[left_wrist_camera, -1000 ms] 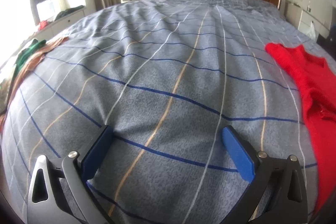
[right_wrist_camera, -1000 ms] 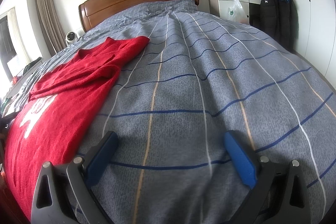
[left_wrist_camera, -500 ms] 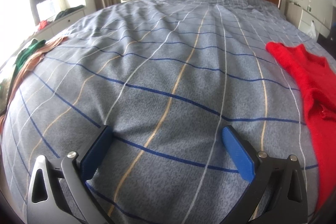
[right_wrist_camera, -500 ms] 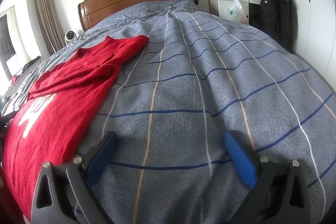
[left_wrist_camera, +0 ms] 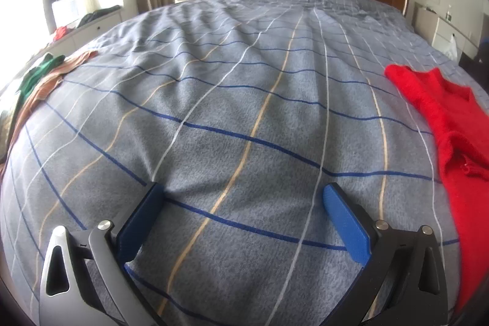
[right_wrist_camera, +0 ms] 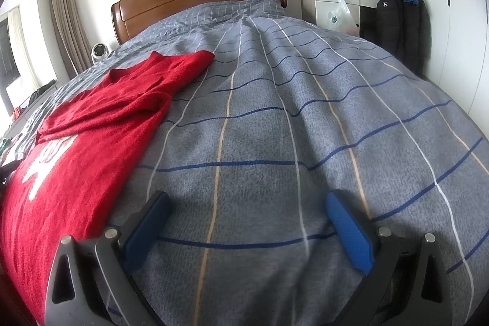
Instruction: Fold small clothes
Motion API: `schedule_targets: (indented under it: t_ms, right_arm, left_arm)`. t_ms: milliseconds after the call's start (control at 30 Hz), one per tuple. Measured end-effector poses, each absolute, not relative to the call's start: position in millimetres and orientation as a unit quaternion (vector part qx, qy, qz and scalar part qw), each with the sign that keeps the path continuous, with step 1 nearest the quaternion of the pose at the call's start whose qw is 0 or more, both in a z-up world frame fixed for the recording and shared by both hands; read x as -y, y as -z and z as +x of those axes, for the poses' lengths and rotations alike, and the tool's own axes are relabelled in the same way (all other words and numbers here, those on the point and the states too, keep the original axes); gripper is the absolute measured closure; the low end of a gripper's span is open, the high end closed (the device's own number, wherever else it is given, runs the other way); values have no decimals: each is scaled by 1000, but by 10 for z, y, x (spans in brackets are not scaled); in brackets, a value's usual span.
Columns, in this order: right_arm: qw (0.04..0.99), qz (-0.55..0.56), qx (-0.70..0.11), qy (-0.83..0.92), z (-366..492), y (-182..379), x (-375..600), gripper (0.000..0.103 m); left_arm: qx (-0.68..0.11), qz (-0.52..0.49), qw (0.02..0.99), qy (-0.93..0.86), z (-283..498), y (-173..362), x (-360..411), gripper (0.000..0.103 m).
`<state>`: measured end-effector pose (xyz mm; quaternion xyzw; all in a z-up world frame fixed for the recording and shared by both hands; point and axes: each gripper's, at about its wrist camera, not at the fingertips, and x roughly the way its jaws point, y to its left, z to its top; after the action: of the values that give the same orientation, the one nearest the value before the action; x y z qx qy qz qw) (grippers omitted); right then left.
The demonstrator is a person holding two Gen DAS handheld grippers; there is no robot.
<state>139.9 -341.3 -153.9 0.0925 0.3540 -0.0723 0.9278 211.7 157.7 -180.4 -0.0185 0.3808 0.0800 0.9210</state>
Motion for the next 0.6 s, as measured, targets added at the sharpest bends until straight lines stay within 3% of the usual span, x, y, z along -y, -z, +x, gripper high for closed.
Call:
schedule_targets:
  t_ms: [300,467,600]
  right_arm:
    - [923,94,-367,67,1411,1518,3426,2]
    - [901,135,-410,29,1289,1160,3452,2]
    - [877,165,-439,-101,896,915,3081,2]
  left_arm:
    - [-412,-26,909,-52,2054,1677,-1583,2]
    - [-450,-113,881,89,1457,1376,-1530,2]
    - [-508,-98,836,185,835,1427,-1090,2]
